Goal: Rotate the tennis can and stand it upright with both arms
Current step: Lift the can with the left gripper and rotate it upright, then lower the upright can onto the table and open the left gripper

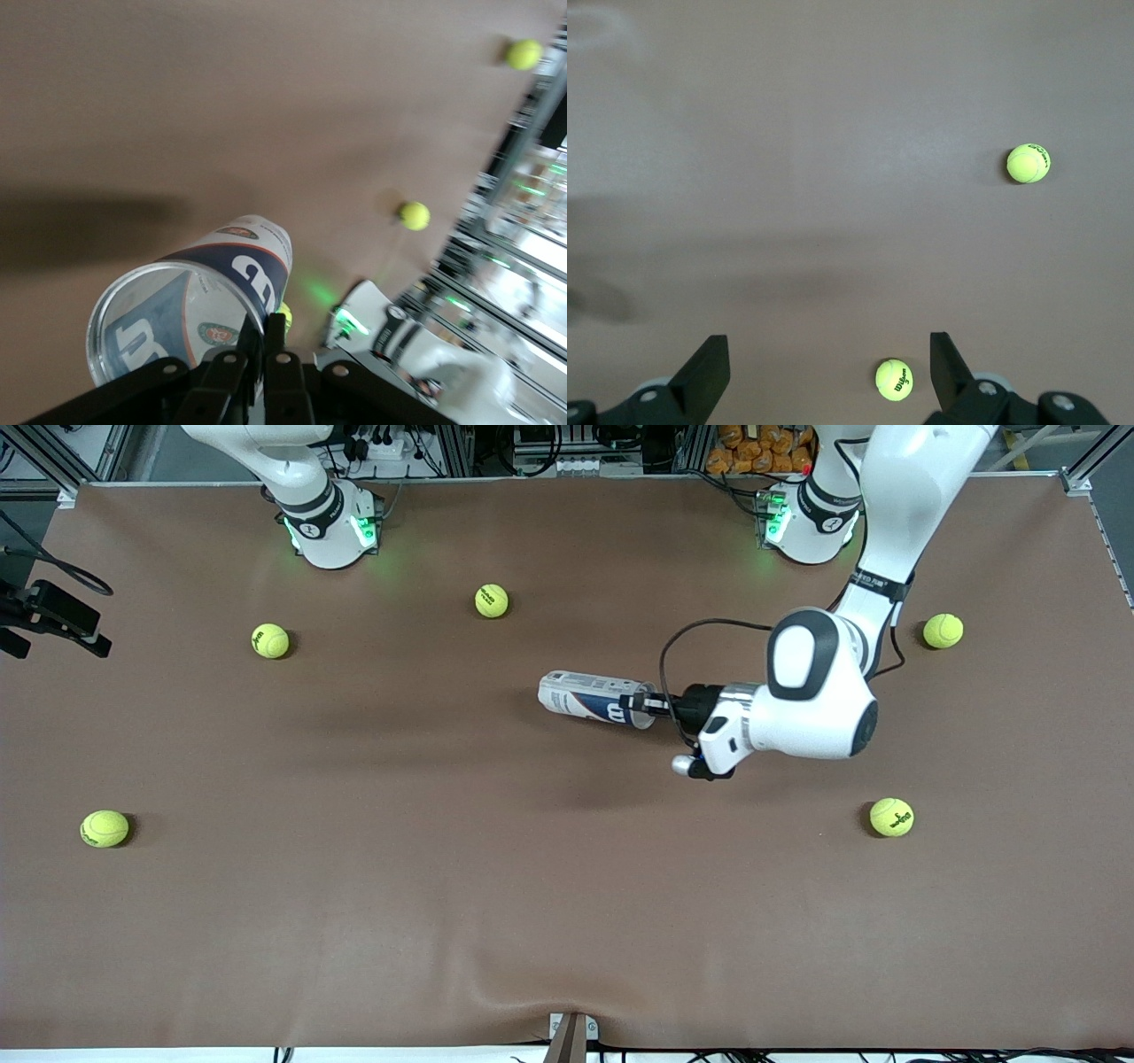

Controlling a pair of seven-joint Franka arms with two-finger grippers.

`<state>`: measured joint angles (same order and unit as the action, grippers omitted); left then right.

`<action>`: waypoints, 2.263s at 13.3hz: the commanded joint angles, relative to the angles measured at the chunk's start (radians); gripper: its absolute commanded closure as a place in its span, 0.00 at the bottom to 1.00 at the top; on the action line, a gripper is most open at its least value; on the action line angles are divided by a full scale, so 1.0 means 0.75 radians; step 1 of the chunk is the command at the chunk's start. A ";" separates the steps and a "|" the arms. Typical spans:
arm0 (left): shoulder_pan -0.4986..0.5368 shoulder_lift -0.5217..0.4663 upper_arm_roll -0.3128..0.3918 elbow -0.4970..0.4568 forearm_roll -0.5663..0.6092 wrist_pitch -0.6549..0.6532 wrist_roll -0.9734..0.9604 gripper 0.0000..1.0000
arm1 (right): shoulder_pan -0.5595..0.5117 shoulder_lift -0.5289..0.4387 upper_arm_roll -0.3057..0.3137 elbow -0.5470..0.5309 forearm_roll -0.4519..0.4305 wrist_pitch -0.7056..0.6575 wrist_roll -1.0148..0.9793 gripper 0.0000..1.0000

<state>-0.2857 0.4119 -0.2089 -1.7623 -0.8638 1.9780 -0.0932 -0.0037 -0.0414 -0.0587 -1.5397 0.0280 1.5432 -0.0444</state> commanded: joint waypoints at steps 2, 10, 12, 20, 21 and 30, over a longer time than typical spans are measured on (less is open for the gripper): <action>-0.106 -0.019 0.002 0.153 0.263 0.011 -0.382 1.00 | -0.009 -0.035 0.003 -0.037 0.028 0.014 0.014 0.00; -0.418 0.009 0.002 0.392 0.934 -0.007 -1.098 1.00 | -0.009 -0.035 0.003 -0.037 0.028 0.014 0.014 0.00; -0.472 0.028 0.011 0.394 1.045 -0.007 -1.215 1.00 | -0.009 -0.035 0.003 -0.037 0.028 0.014 0.014 0.00; -0.648 0.195 0.041 0.513 1.279 -0.064 -1.475 1.00 | -0.009 -0.035 0.003 -0.037 0.028 0.012 0.014 0.00; -0.662 0.201 0.043 0.515 1.281 -0.066 -1.479 1.00 | -0.011 -0.035 0.003 -0.037 0.028 0.012 0.014 0.00; -0.683 0.248 0.043 0.515 1.336 -0.066 -1.536 1.00 | -0.009 -0.035 0.003 -0.037 0.028 0.012 0.014 0.00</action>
<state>-0.7812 0.5782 -0.1866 -1.4141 0.1095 1.9546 -1.2192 -0.0041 -0.0414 -0.0595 -1.5405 0.0280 1.5434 -0.0444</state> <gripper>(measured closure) 0.952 0.000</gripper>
